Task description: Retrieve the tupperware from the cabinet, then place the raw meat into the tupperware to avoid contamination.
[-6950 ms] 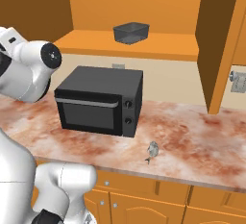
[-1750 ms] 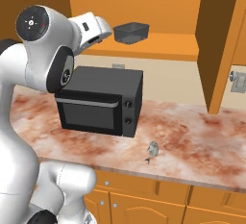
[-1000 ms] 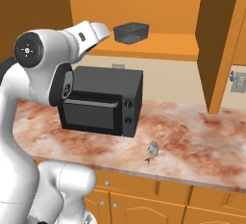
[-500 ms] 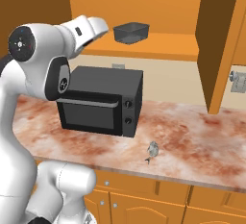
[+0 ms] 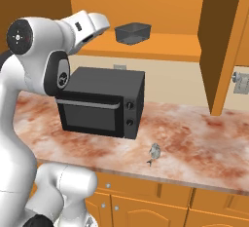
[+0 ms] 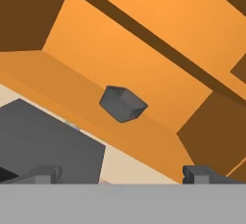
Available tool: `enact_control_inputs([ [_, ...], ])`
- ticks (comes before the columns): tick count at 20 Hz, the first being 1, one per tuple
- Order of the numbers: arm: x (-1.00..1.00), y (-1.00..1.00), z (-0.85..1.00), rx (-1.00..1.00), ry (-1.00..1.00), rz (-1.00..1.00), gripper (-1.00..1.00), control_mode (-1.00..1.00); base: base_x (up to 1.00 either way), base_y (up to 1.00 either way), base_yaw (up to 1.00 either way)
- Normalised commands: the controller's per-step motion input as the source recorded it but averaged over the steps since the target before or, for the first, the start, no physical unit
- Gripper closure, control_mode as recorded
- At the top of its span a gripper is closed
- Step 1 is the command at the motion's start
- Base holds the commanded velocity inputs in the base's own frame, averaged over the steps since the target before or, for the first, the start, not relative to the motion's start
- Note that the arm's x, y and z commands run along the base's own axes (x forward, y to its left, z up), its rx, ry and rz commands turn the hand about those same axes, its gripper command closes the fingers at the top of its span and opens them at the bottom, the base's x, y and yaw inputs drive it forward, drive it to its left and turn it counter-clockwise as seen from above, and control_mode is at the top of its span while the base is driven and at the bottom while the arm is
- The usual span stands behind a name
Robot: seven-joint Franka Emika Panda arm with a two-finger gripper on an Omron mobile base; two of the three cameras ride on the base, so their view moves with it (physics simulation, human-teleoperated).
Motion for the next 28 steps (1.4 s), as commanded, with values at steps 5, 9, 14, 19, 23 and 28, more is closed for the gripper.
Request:
enact_control_inputs([
  [5, 0.16, 0.01, 0.00, 0.00, 0.03, -0.01, -1.00, -1.00, 0.00, 0.00, 0.00],
  [9, 0.19, 0.03, 0.00, 0.00, 0.04, 0.00, -1.00, -1.00, 0.00, 0.00, 0.00],
  [14, 0.21, 0.03, 0.00, 0.00, 0.07, 0.00, -1.00, -1.00, 0.00, 0.00, 0.00],
  [19, 0.19, 0.01, 0.00, 0.00, 0.07, 0.00, -1.00, -1.00, 0.00, 0.00, 0.00],
  [23, 0.17, 0.00, 0.00, 0.00, 0.05, 0.00, -1.00, -1.00, 0.00, 0.00, 0.00],
  [28, 0.20, 0.00, -0.03, 0.00, 0.03, 0.00, -1.00, -1.00, 0.00, 0.00, 0.00],
])
